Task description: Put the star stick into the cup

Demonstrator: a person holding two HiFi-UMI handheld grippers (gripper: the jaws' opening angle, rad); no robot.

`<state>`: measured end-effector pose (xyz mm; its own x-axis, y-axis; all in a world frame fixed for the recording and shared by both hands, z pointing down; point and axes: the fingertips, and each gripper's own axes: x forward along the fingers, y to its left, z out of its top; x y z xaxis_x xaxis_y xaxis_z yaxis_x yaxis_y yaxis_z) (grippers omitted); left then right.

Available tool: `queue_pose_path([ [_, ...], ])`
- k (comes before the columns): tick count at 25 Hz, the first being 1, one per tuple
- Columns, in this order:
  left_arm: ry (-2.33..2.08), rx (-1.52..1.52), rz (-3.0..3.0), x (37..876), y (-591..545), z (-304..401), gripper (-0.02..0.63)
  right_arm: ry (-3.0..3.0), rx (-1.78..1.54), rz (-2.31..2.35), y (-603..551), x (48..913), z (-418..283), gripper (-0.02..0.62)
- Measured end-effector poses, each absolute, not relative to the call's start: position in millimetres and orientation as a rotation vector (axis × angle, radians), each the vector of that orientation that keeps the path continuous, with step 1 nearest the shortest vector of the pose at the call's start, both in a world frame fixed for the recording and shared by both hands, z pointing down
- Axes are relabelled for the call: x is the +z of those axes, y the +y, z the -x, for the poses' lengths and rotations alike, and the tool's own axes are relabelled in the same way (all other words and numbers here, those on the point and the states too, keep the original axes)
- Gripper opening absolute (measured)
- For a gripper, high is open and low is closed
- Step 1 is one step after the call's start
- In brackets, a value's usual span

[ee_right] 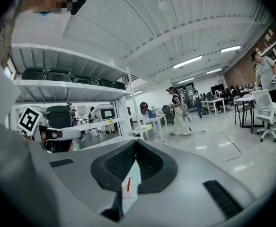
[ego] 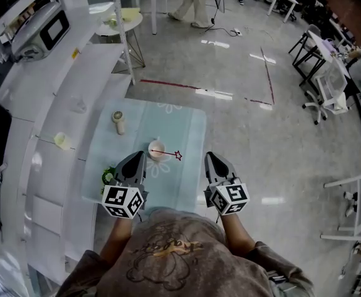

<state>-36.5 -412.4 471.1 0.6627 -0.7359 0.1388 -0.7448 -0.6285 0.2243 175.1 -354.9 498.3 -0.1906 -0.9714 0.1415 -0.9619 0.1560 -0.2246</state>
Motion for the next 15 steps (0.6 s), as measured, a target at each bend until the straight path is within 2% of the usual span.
queue_pose_path([
  [15,-1.203,0.047,-2.606,470.8,-414.2,41.7,0.021,2.369,-0.417,1.97,-358.1,498.6,-167.4,0.002],
])
